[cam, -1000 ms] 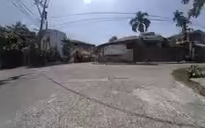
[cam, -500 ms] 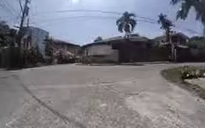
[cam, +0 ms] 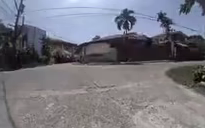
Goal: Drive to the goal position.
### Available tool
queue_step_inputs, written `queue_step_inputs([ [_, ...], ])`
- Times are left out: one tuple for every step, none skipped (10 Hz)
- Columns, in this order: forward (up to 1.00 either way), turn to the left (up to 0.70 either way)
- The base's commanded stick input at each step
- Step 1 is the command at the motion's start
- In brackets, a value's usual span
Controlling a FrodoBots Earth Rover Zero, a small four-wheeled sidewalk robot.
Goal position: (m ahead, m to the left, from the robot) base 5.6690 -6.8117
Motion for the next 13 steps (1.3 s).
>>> queue_step_inputs([
  [1.0,0.06],
  [1.0,0.06],
  [1.0,0.06],
  [1.0,0.06],
  [1.0,-0.1],
  [1.0,-0.34],
  [1.0,-0.34],
  [1.0,-0.34],
  [1.0,-0.34],
  [1.0,-0.34],
  [1.0,-0.34],
  [1.0,-0.34],
  [1.0,-0.34],
])
